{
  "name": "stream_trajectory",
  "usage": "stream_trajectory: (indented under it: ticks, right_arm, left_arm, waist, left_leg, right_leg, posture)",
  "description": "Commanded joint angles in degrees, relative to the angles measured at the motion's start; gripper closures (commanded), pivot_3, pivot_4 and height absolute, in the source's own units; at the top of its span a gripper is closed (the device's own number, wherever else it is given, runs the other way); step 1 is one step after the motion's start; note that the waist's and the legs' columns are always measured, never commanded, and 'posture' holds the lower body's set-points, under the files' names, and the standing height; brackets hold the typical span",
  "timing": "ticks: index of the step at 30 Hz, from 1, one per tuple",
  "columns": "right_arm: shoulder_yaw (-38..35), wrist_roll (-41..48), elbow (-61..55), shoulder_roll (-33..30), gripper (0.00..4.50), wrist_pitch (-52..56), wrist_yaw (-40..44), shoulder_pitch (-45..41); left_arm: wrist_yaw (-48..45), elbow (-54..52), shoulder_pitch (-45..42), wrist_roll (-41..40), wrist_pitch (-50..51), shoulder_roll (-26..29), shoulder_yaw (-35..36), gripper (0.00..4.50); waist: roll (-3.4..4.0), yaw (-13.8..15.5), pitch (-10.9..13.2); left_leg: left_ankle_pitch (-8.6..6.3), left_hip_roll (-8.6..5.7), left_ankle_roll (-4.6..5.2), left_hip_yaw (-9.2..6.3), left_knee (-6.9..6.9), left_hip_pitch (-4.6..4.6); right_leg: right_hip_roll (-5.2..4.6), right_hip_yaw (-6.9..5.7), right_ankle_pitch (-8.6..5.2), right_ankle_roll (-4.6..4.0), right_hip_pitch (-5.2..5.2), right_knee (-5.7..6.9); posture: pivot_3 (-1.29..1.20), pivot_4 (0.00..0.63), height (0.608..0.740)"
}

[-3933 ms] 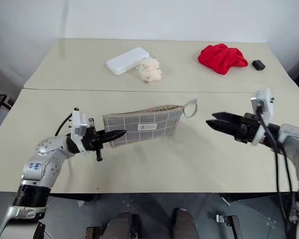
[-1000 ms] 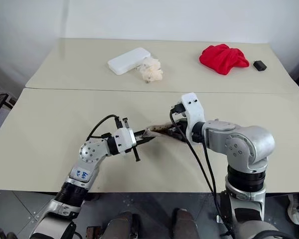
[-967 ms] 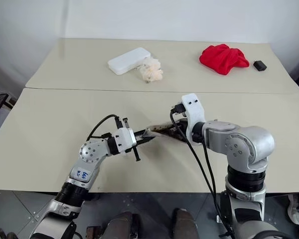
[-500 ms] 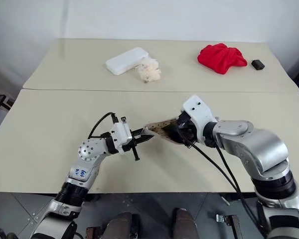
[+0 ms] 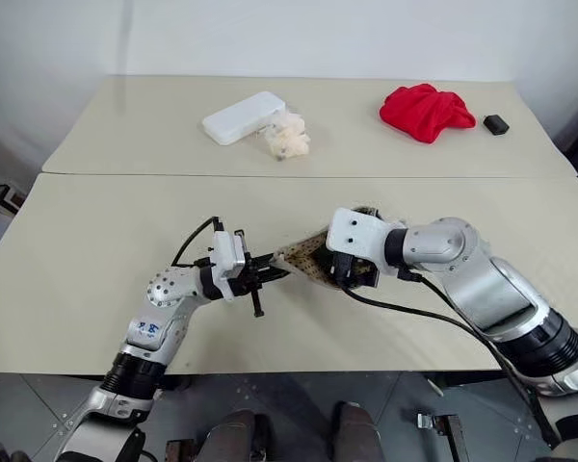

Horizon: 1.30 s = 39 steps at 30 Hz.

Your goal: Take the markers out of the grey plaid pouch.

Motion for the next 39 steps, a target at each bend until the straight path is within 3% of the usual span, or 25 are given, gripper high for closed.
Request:
stream_trajectory:
  ticks: [1, 10, 16, 22, 28, 33, 39]
  right_arm:
    - [3.39, -7.62, 1.96, 1.37, 0.07, -3.78, 0.92, -1.97]
    - [6.62, -18.51, 9.37, 6.05, 0.07, -12.93, 3.75, -5.28]
    - [4.91, -17.99, 9.07, 7.43, 0.07, -10.89, 9.78, -5.74]
    - [3.69, -15.86, 4.81, -0.68, 0.07, -7.50, 21.91, -3.26]
    - [2.13, -13.91, -0.27, -5.11, 0.07, -2.74, 28.09, -0.58]
    - [0.70, -11.46, -4.76, -6.30, 0.07, 3.54, 31.17, -1.27]
    - [-0.51, -8.68, -7.93, -2.17, 0.07, 16.64, 27.83, -5.82]
  left_arm:
    - [-3.35, -5.56, -0.11, -5.40, 5.13, 1.04, 0.25, 4.50]
    - [-9.60, -9.51, 0.83, -12.28, 19.27, 6.26, 0.28, 4.50]
    - [-10.15, -5.05, -0.97, -7.16, 13.50, 6.86, 0.62, 4.50]
    - [-11.57, -0.06, -2.28, -3.88, 6.90, 6.48, 0.71, 4.50]
    - [-14.25, -1.49, -3.05, -9.62, 13.41, 5.82, 1.44, 4.50]
    - [-17.78, -3.83, -3.88, -16.87, 23.66, 7.05, 2.50, 4.50]
    - [-15.97, -0.92, -5.48, -22.13, 30.69, 6.63, 7.11, 4.50]
  waist:
    - [0.00, -0.08, 0.00]
    - [0.01, -0.12, 0.00]
    - [0.01, -0.07, 0.00]
    - [0.01, 0.24, 0.00]
    - [0.01, 0.03, 0.00]
    - [0.01, 0.06, 0.00]
    - [0.01, -0.02, 0.00]
  left_leg:
    - [0.00, 0.00, 0.00, 0.00, 0.00, 0.00]
    - [0.02, 0.01, -0.03, 0.00, 0.00, 0.01]
    - [0.02, 0.01, -0.03, 0.00, 0.02, 0.01]
    - [0.01, 0.00, -0.03, -0.02, 0.05, 0.02]
    - [0.01, 0.00, -0.03, -0.02, 0.05, 0.02]
    - [0.01, 0.00, -0.03, -0.06, 0.07, 0.01]
    - [0.02, 0.02, -0.03, -0.09, 0.10, 0.01]
  right_leg:
    - [0.00, 0.00, 0.00, 0.00, 0.00, 0.01]
    - [0.02, -0.01, 0.00, 0.00, 0.00, 0.02]
    - [0.03, -0.01, 0.00, 0.00, 0.01, 0.03]
    - [0.02, -0.04, 0.00, 0.00, 0.06, 0.00]
    - [0.02, -0.03, 0.00, 0.00, 0.05, 0.03]
    - [0.01, -0.03, 0.00, 0.00, 0.05, 0.03]
    - [0.02, -0.03, 0.00, -0.01, 0.04, 0.08]
  posture:
    - [0.00, 0.150, 0.740]
    - [0.00, 0.150, 0.740]
    - [0.00, 0.150, 0.740]
    - [0.00, 0.150, 0.740]
    - [0.00, 0.150, 0.740]
    - [0.00, 0.150, 0.740]
    - [0.00, 0.150, 0.740]
